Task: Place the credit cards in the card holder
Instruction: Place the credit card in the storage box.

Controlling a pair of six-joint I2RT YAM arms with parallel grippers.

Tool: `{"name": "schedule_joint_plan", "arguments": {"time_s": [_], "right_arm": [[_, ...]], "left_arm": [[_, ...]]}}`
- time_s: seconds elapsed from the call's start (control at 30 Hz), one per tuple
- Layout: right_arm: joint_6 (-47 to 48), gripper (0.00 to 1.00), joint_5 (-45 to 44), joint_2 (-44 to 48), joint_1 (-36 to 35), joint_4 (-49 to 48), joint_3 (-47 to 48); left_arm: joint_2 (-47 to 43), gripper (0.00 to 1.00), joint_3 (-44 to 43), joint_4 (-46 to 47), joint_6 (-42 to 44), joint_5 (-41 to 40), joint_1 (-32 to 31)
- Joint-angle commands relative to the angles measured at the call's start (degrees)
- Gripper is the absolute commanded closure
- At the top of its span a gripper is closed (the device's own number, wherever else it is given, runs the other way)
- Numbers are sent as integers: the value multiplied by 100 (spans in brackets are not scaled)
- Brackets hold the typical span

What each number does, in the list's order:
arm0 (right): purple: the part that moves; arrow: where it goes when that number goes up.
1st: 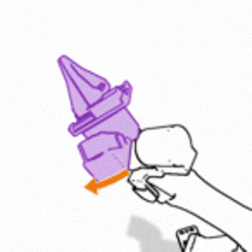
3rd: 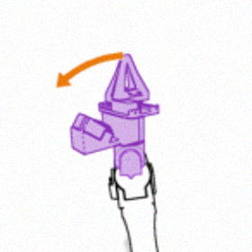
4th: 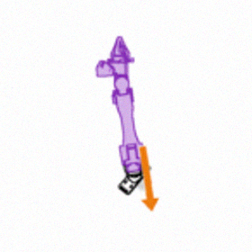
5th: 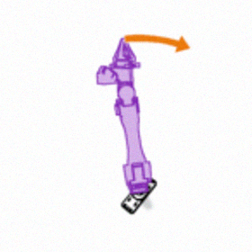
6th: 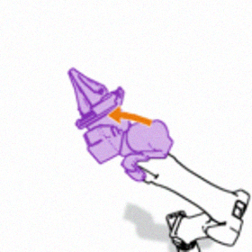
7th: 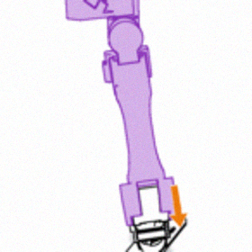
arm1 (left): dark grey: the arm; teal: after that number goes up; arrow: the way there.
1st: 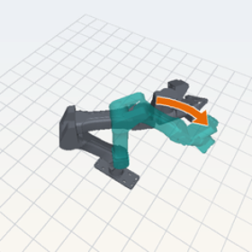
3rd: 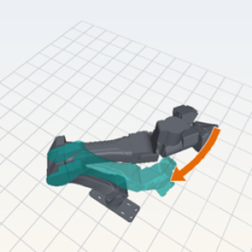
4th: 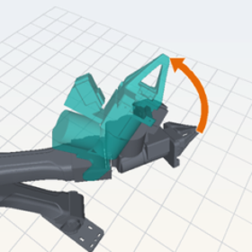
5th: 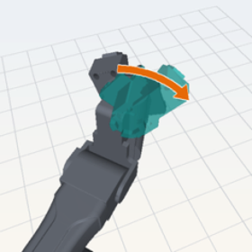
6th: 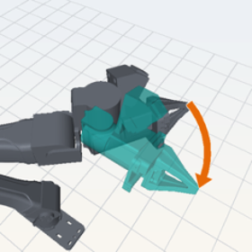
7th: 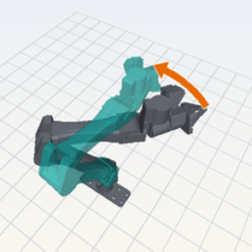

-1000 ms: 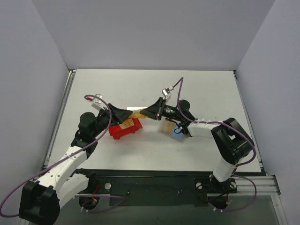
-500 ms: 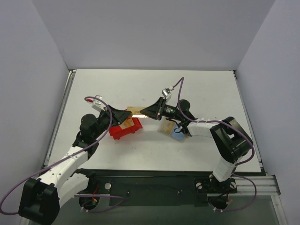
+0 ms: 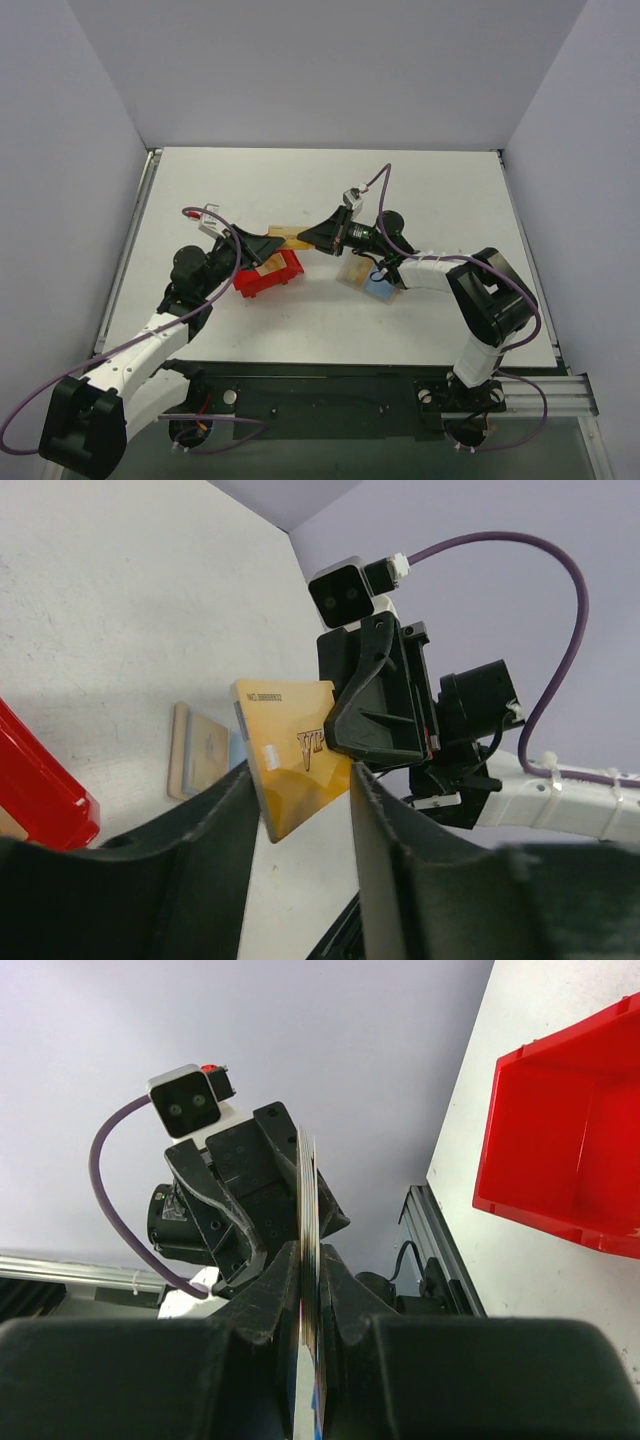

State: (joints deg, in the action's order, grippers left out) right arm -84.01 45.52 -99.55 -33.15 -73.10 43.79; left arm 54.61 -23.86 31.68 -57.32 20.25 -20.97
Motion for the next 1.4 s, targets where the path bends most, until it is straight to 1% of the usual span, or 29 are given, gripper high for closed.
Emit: {"name": "schedule_joint_plan", "arguments": {"time_s": [0.0, 0.03, 0.07, 0.1, 0.2, 0.23, 0.27, 0.3, 0.37, 0.57, 0.77, 0.9, 0.97, 1.07, 1.13, 1.27, 1.37], "right_arm": [[-63, 100, 115, 32, -104, -2209, 279], [-46, 100, 115, 41, -104, -2209, 279], [-46, 100, 124, 41, -104, -2209, 288], [-54, 100, 133, 58, -113, -2209, 297], [7, 99, 142, 102, -104, -2209, 244], [33, 91, 142, 146, -87, -2226, 218], [51, 87, 150, 164, -61, -2217, 165], [77, 79, 150, 225, -52, -2209, 139], [139, 73, 150, 321, 27, -2182, 33], [358, 68, 124, 568, 115, -1963, -195], [403, 68, 89, 691, 194, -1962, -354], [420, 71, 89, 709, 203, -1971, -389], [403, 76, 98, 700, 203, -1997, -380], [385, 88, 106, 682, 194, -2024, -354], [376, 92, 106, 665, 194, -2024, -336], [402, 98, 159, 551, 160, -1998, -213], [403, 100, 212, 367, 142, -1997, -55]], "left_arm": [[15, 60, -40, 628, -148, 260, -74], [15, 63, -40, 646, -165, 260, -74], [32, 72, -40, 672, -183, 269, -74], [32, 76, -49, 681, -200, 269, -74], [32, 97, -49, 690, -227, 278, -74], [15, 100, -40, 699, -244, 269, -74], [-38, 100, -23, 699, -262, 217, -74], [-73, 100, -5, 682, -262, 181, -65], [-161, 100, 21, 585, -253, 67, -56], [-416, 100, 135, 479, -306, -117, 5], [-679, 100, 223, 304, -341, -258, 84], [-750, 100, 250, 233, -341, -293, 111], [-750, 100, 267, 242, -359, -285, 111], [-750, 100, 294, 260, -376, -302, 120], [-741, 100, 303, 260, -376, -311, 120], [-698, 100, 346, 242, -403, -355, 137], [-636, 100, 373, 233, -420, -381, 181]]}}
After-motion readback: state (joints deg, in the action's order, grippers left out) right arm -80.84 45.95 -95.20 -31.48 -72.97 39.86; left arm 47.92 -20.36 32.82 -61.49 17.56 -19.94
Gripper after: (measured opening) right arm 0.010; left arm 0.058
